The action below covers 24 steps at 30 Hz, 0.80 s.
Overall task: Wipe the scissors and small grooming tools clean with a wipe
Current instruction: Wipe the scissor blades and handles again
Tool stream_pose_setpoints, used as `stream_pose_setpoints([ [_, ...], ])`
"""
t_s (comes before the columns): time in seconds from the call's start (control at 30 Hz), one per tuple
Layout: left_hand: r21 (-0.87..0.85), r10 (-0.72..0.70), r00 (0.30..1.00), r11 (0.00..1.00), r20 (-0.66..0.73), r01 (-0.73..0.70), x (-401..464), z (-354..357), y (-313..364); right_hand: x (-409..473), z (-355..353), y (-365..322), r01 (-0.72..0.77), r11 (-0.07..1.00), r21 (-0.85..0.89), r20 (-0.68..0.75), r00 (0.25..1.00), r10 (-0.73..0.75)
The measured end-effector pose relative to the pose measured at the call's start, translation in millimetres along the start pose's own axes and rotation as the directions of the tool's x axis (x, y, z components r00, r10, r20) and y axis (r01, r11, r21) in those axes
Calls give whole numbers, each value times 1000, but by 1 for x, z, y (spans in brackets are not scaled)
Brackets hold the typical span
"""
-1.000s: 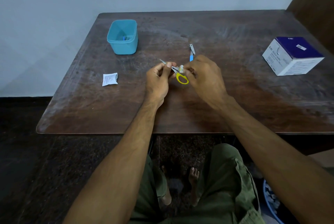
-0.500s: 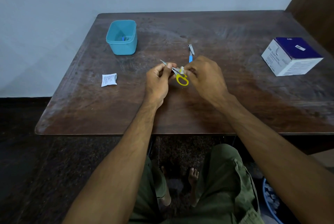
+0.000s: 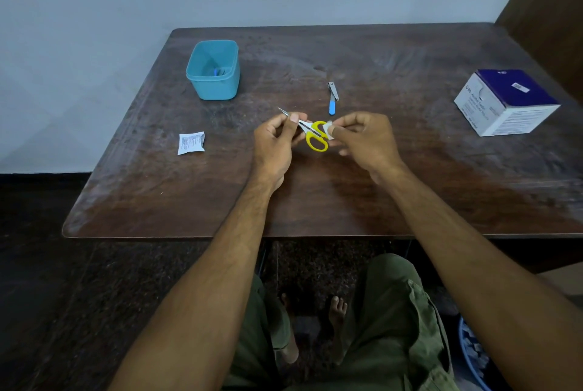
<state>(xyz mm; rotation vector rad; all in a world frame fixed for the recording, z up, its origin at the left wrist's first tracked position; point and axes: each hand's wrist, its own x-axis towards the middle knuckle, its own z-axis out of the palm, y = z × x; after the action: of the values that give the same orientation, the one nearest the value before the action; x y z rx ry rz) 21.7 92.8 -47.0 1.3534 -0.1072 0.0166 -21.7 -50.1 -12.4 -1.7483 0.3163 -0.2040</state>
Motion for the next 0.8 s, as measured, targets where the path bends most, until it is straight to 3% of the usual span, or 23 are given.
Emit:
stream_pose_setpoints([
  [0.47,-31,-130,988,991,80,133,-16,3,10,-6,15,0,-26,910,413,-178,978,109],
  [0.63,-105,-154,988,983,-24,150,-23,2,11,-9,29,-1,5,907,420,-177,981,77],
  [0.8,-45,-174,979,984,-105,170,-18,-9,13,-8,34,1,-24,952,304,-105,993,58],
])
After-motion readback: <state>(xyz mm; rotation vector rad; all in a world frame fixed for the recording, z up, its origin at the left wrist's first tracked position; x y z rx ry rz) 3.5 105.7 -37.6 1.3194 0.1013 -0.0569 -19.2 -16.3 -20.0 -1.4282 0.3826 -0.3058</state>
